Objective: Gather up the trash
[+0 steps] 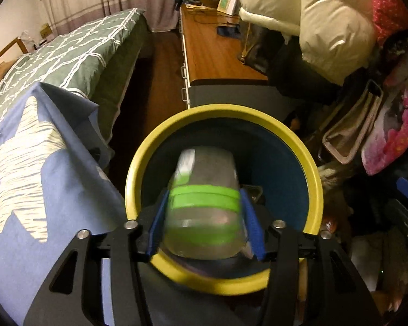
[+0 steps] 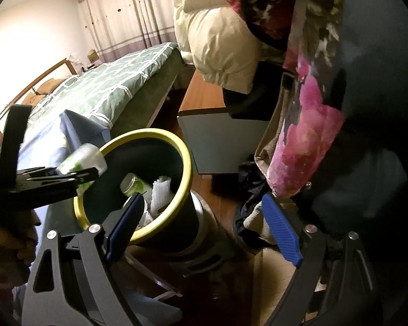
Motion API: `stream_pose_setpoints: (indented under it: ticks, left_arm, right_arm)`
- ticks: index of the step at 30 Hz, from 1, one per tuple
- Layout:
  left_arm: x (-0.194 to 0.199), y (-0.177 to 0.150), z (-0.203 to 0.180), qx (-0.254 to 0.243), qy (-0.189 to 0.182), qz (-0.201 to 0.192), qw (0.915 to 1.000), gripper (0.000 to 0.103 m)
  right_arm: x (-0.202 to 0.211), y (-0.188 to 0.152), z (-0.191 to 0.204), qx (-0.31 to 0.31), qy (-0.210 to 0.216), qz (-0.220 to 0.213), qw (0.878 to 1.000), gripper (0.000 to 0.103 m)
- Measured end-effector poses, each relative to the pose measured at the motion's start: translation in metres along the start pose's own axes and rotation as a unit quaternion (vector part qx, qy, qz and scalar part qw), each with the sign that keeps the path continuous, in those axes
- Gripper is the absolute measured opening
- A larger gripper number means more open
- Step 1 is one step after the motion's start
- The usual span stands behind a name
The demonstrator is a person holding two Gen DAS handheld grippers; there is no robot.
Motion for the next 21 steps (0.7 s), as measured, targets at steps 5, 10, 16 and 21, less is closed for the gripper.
stream_pose_setpoints:
  ticks: [5, 10, 16, 21]
  left_arm:
    - [0.025, -0.006, 0.013, 0.014, 0.006, -0.028, 0.9995, 0.079]
    - [0.083, -0.037, 0.046, 0.045, 0.014, -0.076, 0.9960, 0.096]
    - [0.161, -0.105, 0.096, 0.096, 0.069, -0.129, 0.9846, 0.098]
    - [0.220, -0.172, 0.145, 0.165, 0.107, -0.159, 0.9674, 0.098]
  right_arm:
    - [0.000, 0.000, 0.002, 0.005, 0.004, 0.004, 1.000, 0.083]
    - [0.005, -0.004, 0.021, 0.023, 0.013, 0.003, 1.000, 0.083]
    - [0.014, -0.012, 0.050, 0.052, 0.031, 0.002, 0.998, 0.083]
    - [0.031, -0.023, 0.087, 0.096, 0.060, -0.007, 0.994, 0.085]
Point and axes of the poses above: each gripper's, at about its wrist camera, not at the fingertips, and x roughly against the way its jaws point, z to its left, y to its top, the point moved 1 cm from there along -x, roughly the way its jaws point, and after that the axes turned 5 degrees about z, right-handed, at the moved point
